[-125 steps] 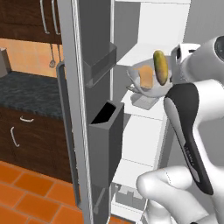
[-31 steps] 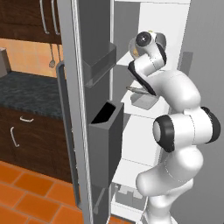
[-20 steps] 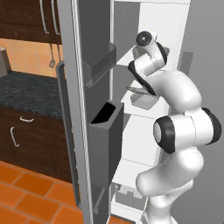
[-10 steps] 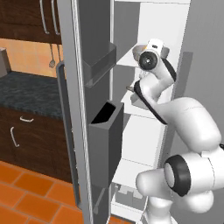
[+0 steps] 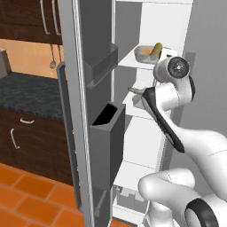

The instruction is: Take the meat container that has the fish and place it on the second highest rack of the freezer. Then take the vegetable container that has the squash and cucumber and place it on the highest rack of the freezer.

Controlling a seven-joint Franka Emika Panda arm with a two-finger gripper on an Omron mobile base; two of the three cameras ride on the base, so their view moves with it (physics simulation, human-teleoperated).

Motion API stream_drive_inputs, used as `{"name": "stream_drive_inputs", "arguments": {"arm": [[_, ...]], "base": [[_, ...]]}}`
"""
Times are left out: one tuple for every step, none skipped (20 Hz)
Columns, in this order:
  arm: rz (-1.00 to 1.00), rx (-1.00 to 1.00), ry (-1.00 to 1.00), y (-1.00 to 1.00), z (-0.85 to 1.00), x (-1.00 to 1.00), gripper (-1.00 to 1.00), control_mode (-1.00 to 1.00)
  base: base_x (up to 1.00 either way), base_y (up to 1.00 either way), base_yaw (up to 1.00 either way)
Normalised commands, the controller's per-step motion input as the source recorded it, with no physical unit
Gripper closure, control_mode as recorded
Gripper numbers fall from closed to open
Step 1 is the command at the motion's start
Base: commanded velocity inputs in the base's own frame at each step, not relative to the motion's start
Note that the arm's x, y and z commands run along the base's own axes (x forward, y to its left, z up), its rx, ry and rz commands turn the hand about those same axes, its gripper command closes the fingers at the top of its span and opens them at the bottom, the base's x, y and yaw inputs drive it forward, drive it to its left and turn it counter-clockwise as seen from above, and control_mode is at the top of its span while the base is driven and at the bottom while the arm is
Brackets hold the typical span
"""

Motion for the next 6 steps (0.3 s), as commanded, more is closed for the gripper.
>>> {"name": "stream_drive_inputs", "arguments": {"arm": [[0.26, 0.0, 0.28, 0.0, -0.12, -1.0, -1.0, -1.0], [0.25, 0.0, 0.29, 0.0, -0.16, -1.0, -1.0, -1.0], [0.23, 0.0, 0.29, 0.0, -0.18, -1.0, -1.0, -1.0], [0.23, 0.0, 0.28, 0.0, -0.19, -1.0, -1.0, -1.0], [0.23, 0.0, 0.26, 0.0, -0.21, -1.0, -1.0, -1.0], [0.23, 0.0, 0.26, 0.0, -0.19, -1.0, -1.0, -1.0]], "base": [[0.0, 0.0, 0.0], [0.0, 0.0, 0.0], [0.0, 0.0, 0.0], [0.0, 0.0, 0.0], [0.0, 0.0, 0.0], [0.0, 0.0, 0.0]]}}
